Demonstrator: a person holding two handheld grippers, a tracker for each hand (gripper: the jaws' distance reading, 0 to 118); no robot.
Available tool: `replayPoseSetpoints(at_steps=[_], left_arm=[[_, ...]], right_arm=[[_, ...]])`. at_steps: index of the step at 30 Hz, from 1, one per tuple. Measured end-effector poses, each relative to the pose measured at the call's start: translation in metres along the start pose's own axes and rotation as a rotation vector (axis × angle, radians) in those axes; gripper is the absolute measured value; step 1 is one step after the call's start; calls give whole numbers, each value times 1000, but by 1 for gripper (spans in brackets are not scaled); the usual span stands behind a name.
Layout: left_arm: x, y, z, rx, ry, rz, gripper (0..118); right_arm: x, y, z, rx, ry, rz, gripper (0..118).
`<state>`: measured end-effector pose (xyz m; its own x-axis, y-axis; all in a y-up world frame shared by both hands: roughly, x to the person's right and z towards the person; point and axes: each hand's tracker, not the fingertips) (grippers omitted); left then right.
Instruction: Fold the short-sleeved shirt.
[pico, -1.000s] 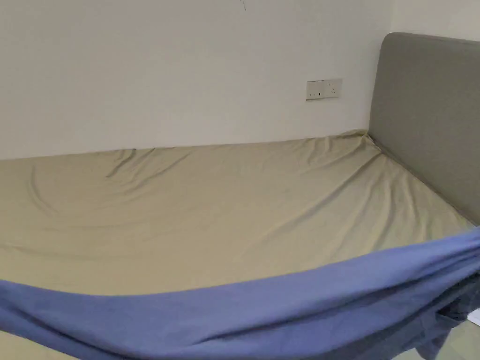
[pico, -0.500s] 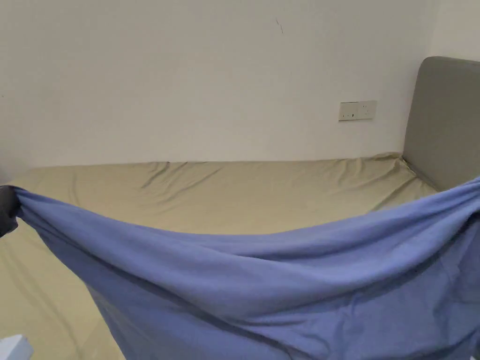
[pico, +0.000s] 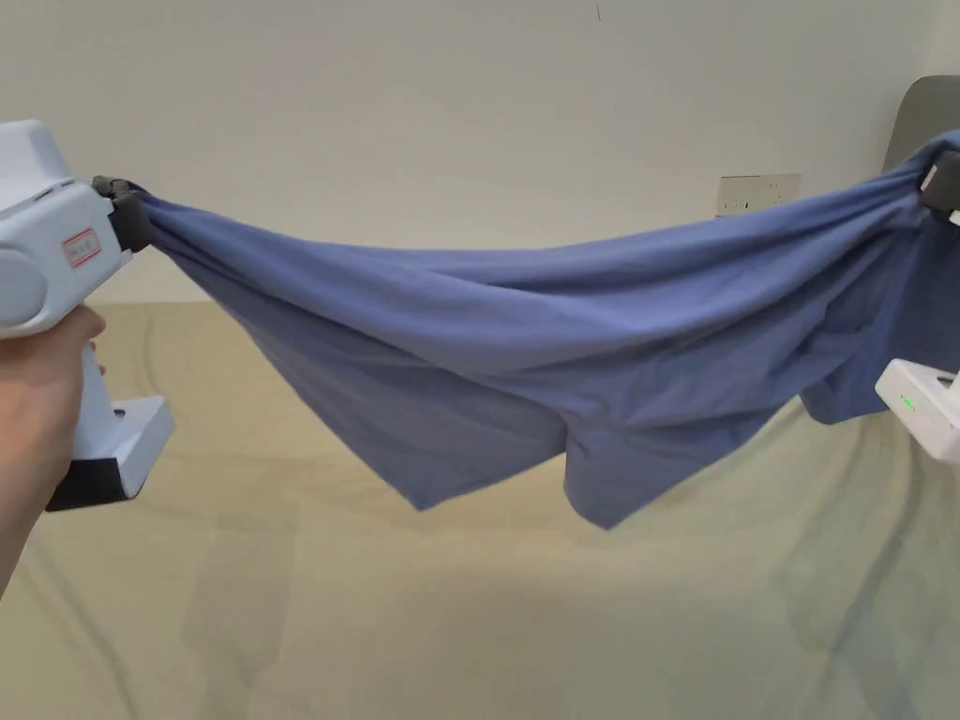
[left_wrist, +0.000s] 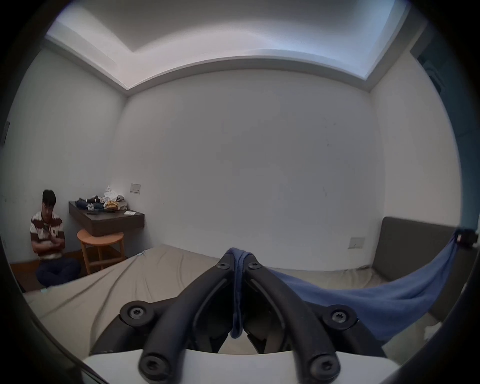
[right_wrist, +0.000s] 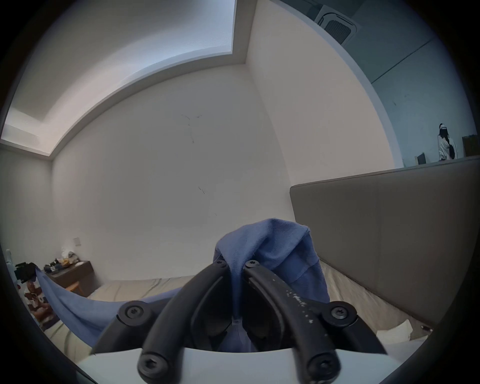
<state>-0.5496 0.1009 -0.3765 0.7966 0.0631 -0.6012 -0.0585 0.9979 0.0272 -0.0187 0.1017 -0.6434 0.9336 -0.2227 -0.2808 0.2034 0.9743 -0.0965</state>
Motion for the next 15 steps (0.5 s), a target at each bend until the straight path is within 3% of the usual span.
replayPoseSetpoints(at_steps=[2,5,8,11,15], left_arm=[[7,-6,-25,-31,9,-61,4],[15,-15,-50,-51,-4,-36,4],[26,-27,-71,-97,-14,-65,4],[33,-43,-83,-148,-27,-57,4],[39,-68,-84,-223,-58,-143,3]], right_arm=[[-7,-2,-25,-26,-17,6,7],[-15,-12,-48,-44,-21,18,7],[-23,-26,-69,-122,-48,108,7],[-18,-49,-79,-193,-57,66,7],[-4,-77,-80,-290,-72,85,7]])
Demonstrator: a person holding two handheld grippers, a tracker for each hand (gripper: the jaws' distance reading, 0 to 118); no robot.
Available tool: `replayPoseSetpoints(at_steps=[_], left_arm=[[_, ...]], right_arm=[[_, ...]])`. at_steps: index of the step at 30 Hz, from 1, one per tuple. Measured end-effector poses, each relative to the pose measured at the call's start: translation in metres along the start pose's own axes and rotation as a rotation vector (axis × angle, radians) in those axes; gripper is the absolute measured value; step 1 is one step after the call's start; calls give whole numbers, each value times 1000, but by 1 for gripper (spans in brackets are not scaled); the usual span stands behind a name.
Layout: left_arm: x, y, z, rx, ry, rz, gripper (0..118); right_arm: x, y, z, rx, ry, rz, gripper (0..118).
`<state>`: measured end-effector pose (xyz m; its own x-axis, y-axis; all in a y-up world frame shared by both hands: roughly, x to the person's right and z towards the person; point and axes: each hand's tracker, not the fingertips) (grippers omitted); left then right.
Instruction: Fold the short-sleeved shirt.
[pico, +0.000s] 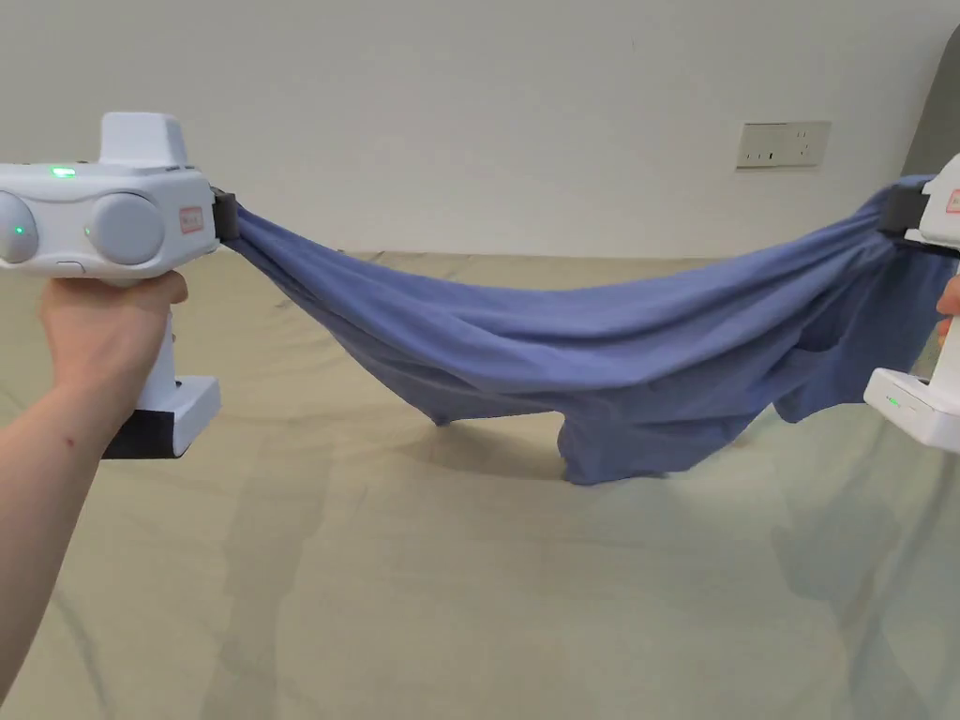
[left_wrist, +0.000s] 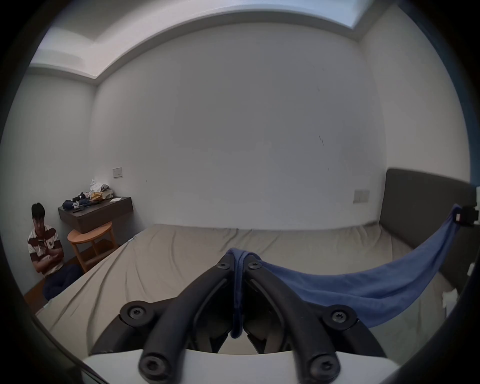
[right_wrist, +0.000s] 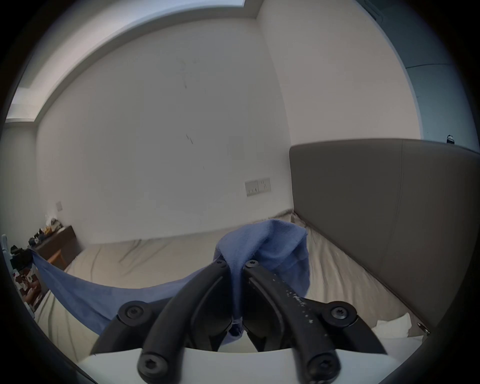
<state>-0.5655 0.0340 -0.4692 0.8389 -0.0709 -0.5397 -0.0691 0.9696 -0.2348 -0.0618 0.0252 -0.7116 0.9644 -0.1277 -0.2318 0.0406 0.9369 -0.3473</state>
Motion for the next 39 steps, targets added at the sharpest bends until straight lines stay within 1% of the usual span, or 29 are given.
replayPoseSetpoints(at_steps=[3,4,5,6,7,8,9,10,11,12,13,14,15,16,18,19,20,23,24,25,27,29,30,31,33,35,37,39], left_arm=[[-11,-26,3,-64,-40,60,3],[-14,-38,5,-98,-28,66,3],[-19,-52,8,-126,-25,88,3],[-23,-63,11,-151,-32,104,3],[-28,-77,17,-174,-33,123,3],[-31,-89,22,-191,-49,128,3],[-36,-102,30,-225,-50,129,3],[-41,-115,38,-226,-65,137,3],[-45,-125,45,-263,-79,112,3],[-47,-136,56,-265,-79,109,3],[-52,-147,68,-286,-93,92,3],[-58,-156,82,-284,-97,90,3],[-63,-165,95,-282,-103,95,3],[-66,-172,112,-302,-117,82,3],[-75,-185,149,-296,-138,108,3],[-80,-191,170,-304,-161,113,3],[-83,-197,189,-293,-164,123,3],[-95,-217,249,-326,-153,39,3],[-100,-225,268,-363,-148,42,3],[-108,-233,288,-389,-144,76,3],[-123,-248,321,-433,-154,135,3],[-129,-262,348,-460,-136,103,3],[-130,-270,362,-491,-135,66,3],[-130,-277,373,-515,-127,40,3],[-128,-291,392,-547,-137,44,3],[-123,-304,403,-584,-144,37,3],[-118,-318,405,-620,-145,8,3],[-114,-329,402,-659,-144,-3,3]], right_arm=[[14,-27,-2,-110,13,6,7],[19,-38,-2,-149,-3,22,7],[25,-49,0,-173,-4,20,7],[30,-60,4,-188,5,15,7],[34,-71,8,-217,9,34,7],[38,-81,13,-235,26,26,7],[42,-91,20,-284,26,67,7],[48,-101,29,-281,44,66,7],[52,-109,35,-307,43,89,7],[58,-116,45,-321,45,80,7],[65,-124,56,-329,58,38,7],[70,-130,66,-378,61,45,7],[74,-138,77,-375,72,50,7],[77,-145,88,-413,66,92,7],[88,-158,112,-433,85,71,7],[94,-165,128,-449,92,36,7],[100,-172,141,-463,112,18,7],[118,-192,187,-495,133,13,7],[125,-201,202,-499,131,-2,7],[132,-211,216,-550,139,-23,7],[142,-232,242,-616,155,-10,7],[149,-253,265,-649,145,13,7],[152,-266,278,-672,144,13,7],[155,-277,288,-714,154,-4,7],[158,-299,307,-747,141,-10,7],[156,-319,316,-784,141,54,7],[154,-335,318,-807,118,75,7],[154,-345,316,-808,111,71,7]])
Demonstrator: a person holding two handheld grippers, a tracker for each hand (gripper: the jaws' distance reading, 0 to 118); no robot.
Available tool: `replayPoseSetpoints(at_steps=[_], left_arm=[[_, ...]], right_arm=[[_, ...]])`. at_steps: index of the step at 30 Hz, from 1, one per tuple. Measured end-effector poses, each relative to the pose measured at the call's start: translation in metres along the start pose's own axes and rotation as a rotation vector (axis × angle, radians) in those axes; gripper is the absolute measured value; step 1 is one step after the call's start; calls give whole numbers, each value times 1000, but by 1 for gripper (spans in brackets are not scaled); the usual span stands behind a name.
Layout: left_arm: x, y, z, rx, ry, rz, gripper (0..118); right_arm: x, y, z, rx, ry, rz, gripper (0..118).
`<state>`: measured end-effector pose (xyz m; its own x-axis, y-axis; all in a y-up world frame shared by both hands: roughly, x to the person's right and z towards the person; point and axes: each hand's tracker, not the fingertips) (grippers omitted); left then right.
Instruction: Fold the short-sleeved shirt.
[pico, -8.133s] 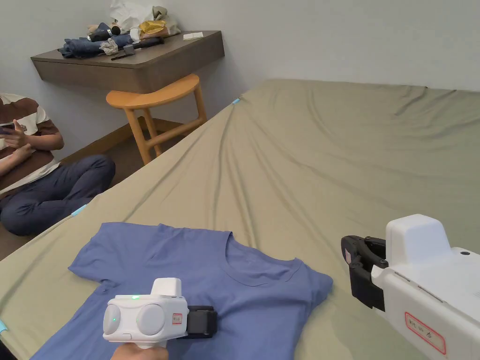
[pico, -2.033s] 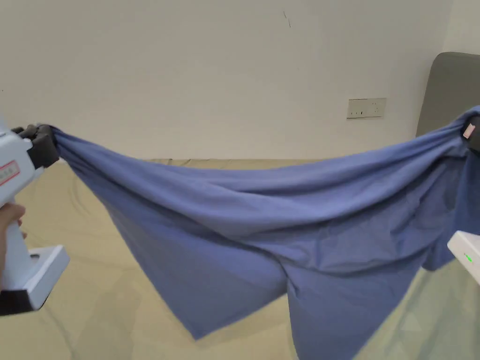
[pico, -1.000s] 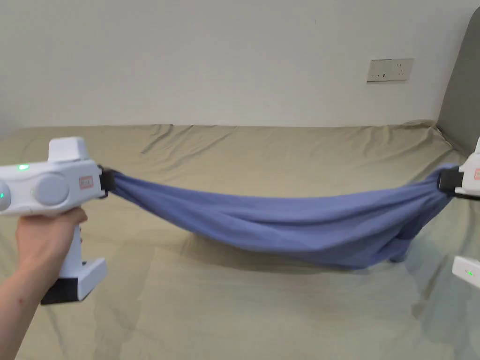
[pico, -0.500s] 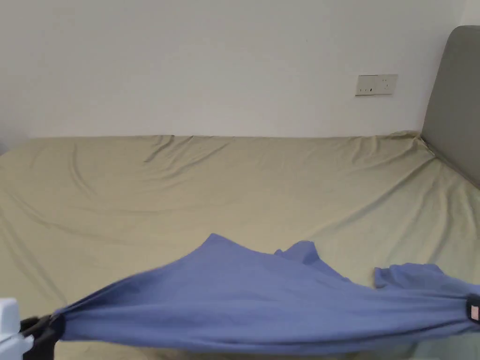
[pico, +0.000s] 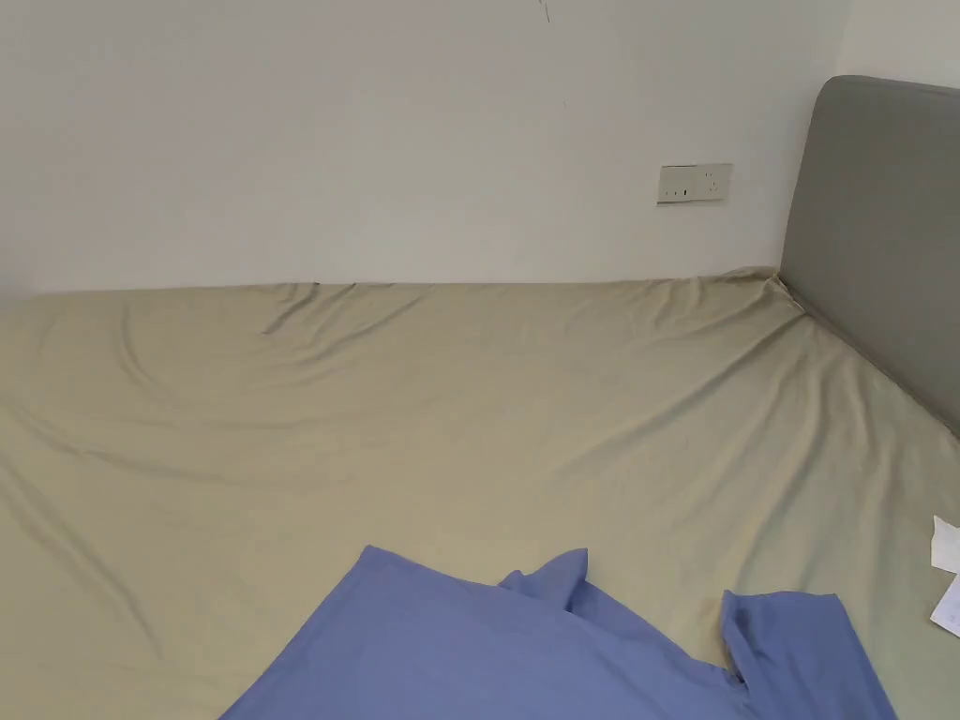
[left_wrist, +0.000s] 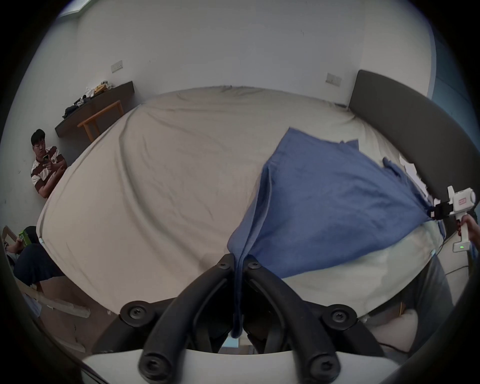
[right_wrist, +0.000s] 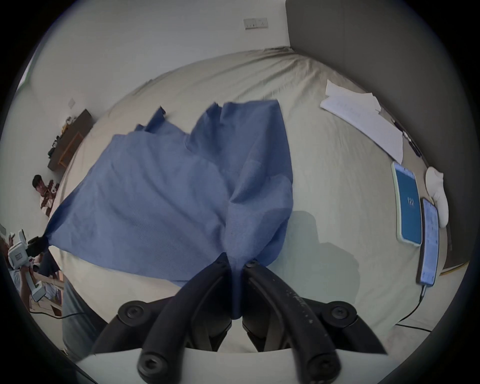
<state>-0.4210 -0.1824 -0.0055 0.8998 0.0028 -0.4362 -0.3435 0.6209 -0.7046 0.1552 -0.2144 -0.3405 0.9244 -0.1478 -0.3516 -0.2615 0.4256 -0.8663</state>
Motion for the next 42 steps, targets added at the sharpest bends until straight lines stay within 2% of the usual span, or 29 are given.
replayPoseSetpoints(at_steps=[6,7,8,9,10,11,12,13,14,15,17,18,19,20,21,27,30,34,36,40,42], left_arm=[[-7,-12,-28,-104,-21,67,5],[-7,-13,-28,-82,-5,63,17],[-8,-10,-25,-61,35,57,46],[-18,-11,-25,-19,63,58,97],[-18,-5,-9,56,69,70,118],[-17,3,16,179,4,89,116],[-15,12,34,229,19,93,108],[-6,23,60,289,29,72,109],[1,30,80,369,32,50,112],[10,37,102,458,33,30,117],[30,51,138,572,24,35,118],[35,57,148,573,-42,37,101],[40,61,155,591,-78,40,71],[47,63,154,620,-86,27,26],[55,69,154,625,-86,7,1],[82,122,92,533,-220,-126,0],[94,178,36,472,-304,-138,0],[111,264,-71,302,-416,-133,0],[124,300,-125,203,-377,-173,0],[142,342,-209,82,-307,-282,0],[143,348,-240,26,-313,-260,0]], right_arm=[[11,2,-20,-23,-8,25,8],[13,3,-16,-12,-8,38,15],[14,5,-10,3,-31,50,36],[17,7,2,57,-40,54,83],[15,11,24,149,-31,47,116],[18,12,49,310,-3,57,118],[19,12,68,390,-14,62,106],[17,15,91,453,-40,71,103],[3,18,117,512,-53,80,108],[-1,18,134,581,-57,89,118],[-3,13,161,684,-25,81,118],[-21,10,178,732,-5,64,109],[-24,5,185,776,4,45,88],[-26,0,189,805,24,32,57],[-27,-2,189,822,37,12,2],[-47,6,183,784,26,36,0],[-42,17,170,720,77,-28,0],[-51,28,155,698,-5,-19,0],[-52,34,148,675,-10,-27,0],[-36,41,121,627,-8,-105,0],[-33,45,110,609,-12,-116,0]])
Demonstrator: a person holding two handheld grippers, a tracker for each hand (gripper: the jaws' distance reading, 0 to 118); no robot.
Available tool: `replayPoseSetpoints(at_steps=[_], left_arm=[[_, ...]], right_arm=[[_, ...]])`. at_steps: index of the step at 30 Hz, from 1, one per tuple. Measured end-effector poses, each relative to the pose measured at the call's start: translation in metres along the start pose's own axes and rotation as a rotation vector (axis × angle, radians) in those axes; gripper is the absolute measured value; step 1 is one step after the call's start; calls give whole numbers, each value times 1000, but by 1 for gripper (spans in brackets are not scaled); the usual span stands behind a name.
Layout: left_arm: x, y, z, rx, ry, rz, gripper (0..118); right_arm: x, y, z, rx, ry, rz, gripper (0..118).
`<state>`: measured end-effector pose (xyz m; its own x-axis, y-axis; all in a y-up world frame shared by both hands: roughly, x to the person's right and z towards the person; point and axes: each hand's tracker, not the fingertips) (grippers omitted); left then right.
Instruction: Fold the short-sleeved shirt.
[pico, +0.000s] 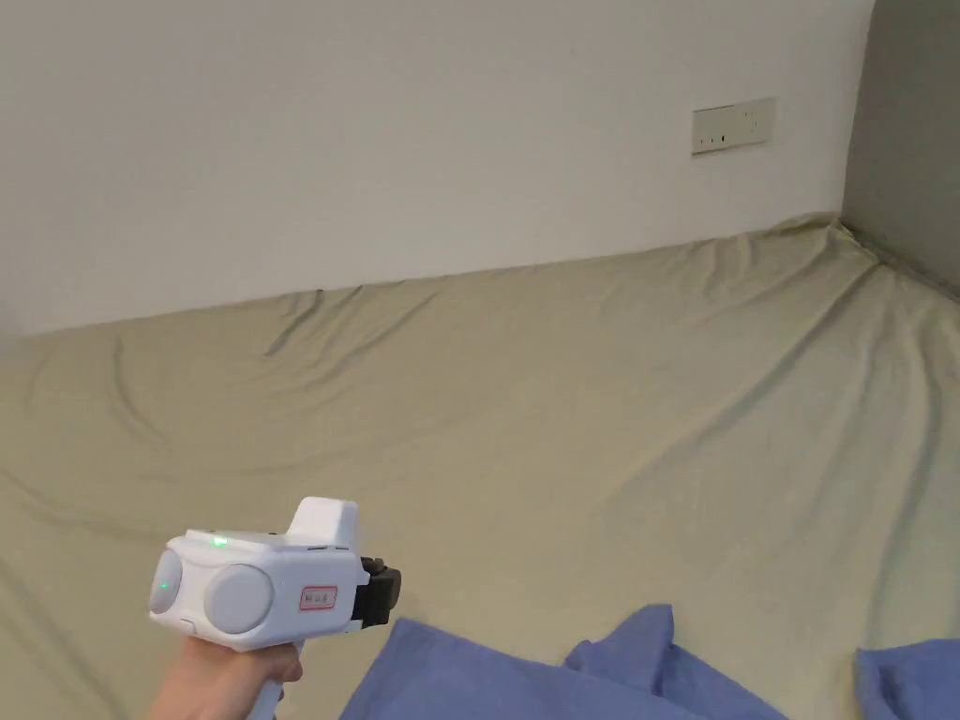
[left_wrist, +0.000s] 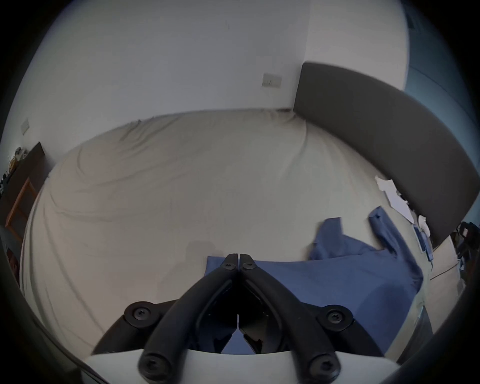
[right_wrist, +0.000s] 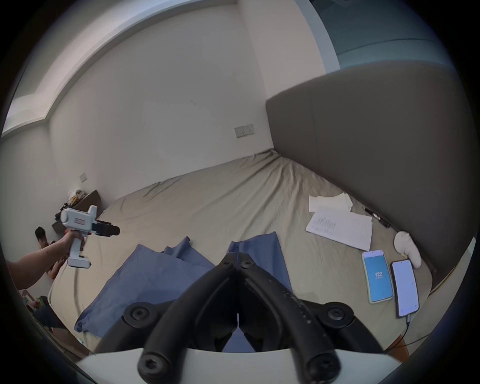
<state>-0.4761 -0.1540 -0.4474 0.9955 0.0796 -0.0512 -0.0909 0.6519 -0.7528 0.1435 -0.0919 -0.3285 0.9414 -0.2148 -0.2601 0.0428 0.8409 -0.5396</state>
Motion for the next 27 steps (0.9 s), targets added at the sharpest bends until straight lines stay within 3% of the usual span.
replayPoseSetpoints(at_steps=[5,6,8,9,11,13,15,17,19,20,21,23,27], left_arm=[[-19,-2,-55,-115,3,80,0],[-25,-3,-63,-145,-14,105,17],[-26,-6,-69,-134,-4,92,101],[-25,-8,-70,-116,12,70,118],[-21,-13,-67,-42,-9,42,105],[-15,-16,-75,-119,-4,37,109],[-4,-21,-88,-209,0,-18,99],[11,-30,-95,-232,6,-107,66],[21,-38,-100,-249,23,-127,51],[23,-36,-95,-208,53,-133,35],[20,-34,-92,-218,15,-98,2],[13,-33,-82,-208,-76,22,1],[14,-38,-60,-173,-51,-58,1]], right_arm=[[1,-6,-19,-44,-11,17,0],[1,-6,-21,-48,-11,18,0],[1,-5,-23,-57,-11,13,0],[1,-5,-23,-60,-11,14,0],[1,-5,-22,-59,-15,16,0],[7,-7,-22,-60,-19,8,0],[10,-8,-21,-64,-22,-8,0],[14,-9,-21,-70,-21,-34,0],[15,-10,-18,-69,-22,-40,0],[17,-11,-17,-68,-25,-36,0],[19,-12,-17,-67,-29,-32,0],[21,-11,-16,-67,-33,-26,0],[26,-10,-21,-63,-33,-24,0]])
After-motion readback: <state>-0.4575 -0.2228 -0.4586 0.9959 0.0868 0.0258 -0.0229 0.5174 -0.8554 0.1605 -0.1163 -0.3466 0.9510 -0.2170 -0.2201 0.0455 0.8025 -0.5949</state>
